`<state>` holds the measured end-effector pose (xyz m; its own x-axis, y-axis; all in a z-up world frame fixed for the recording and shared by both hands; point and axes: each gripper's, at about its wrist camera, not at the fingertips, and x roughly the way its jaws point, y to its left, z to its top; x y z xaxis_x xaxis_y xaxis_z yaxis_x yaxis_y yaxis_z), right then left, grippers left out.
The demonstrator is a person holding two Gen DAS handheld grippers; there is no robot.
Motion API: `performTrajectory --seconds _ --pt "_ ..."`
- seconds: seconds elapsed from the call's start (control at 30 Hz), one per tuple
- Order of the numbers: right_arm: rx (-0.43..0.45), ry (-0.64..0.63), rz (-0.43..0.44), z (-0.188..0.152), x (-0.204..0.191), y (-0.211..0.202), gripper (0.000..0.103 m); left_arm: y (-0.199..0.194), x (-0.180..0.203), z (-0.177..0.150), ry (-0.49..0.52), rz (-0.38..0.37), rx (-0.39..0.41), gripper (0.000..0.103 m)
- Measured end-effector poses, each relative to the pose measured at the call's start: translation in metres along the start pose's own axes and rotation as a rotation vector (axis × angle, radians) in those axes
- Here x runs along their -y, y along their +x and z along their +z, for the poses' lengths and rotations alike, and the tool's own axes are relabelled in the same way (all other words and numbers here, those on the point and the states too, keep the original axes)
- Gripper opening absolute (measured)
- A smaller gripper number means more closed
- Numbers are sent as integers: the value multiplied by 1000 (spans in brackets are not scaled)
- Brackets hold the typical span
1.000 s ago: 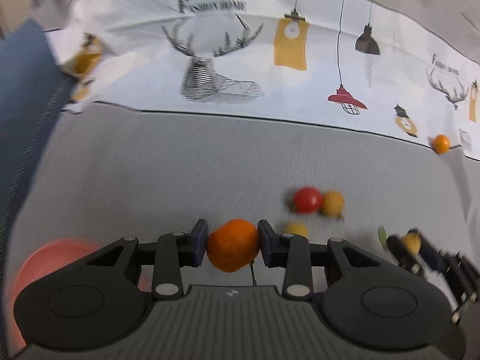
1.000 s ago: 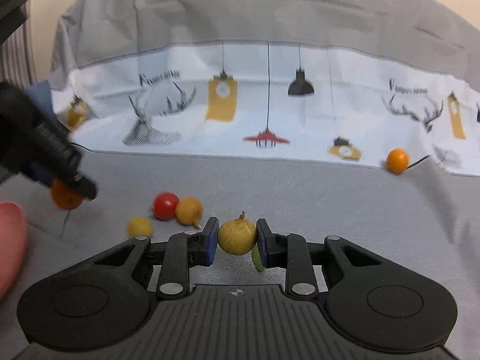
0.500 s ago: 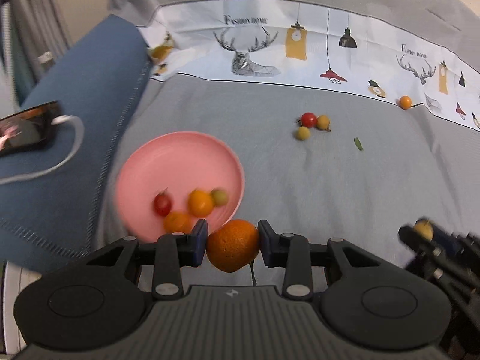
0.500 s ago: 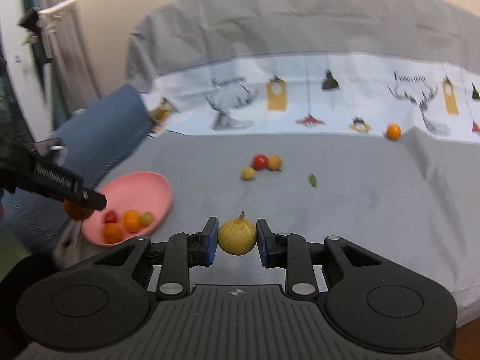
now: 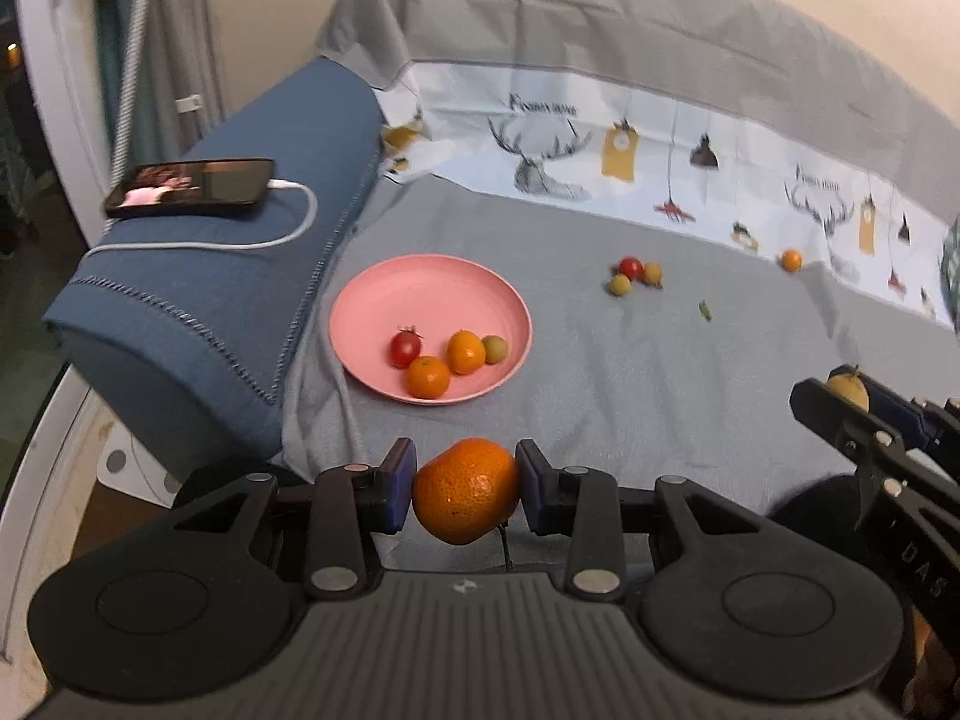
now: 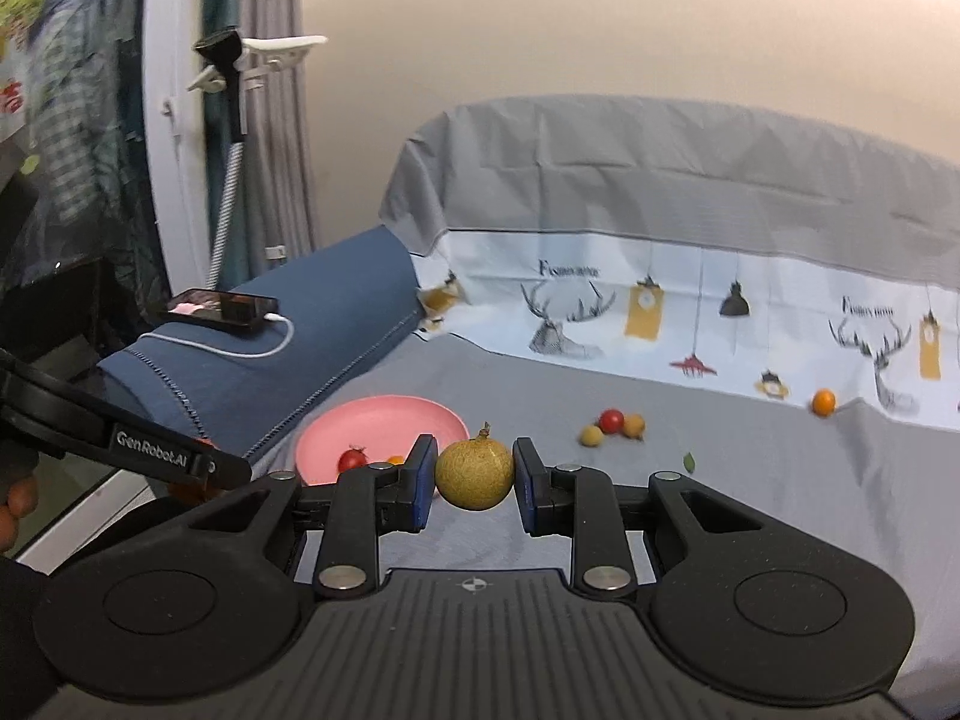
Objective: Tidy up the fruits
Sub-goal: 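Lift both held fruits and carry them toward the pink plate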
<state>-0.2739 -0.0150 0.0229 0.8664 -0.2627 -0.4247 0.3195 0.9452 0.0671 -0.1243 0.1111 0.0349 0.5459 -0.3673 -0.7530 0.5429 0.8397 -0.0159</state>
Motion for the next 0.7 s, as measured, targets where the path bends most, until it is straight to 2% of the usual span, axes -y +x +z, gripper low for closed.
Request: performTrajectory --seconds 0.27,0.7 --pt "33 -49 3 3 -20 -17 28 -20 -12 -6 -29 -14 47 40" --pt "-6 -79 -6 2 -27 -11 28 -12 -20 -7 -52 -41 38 40"
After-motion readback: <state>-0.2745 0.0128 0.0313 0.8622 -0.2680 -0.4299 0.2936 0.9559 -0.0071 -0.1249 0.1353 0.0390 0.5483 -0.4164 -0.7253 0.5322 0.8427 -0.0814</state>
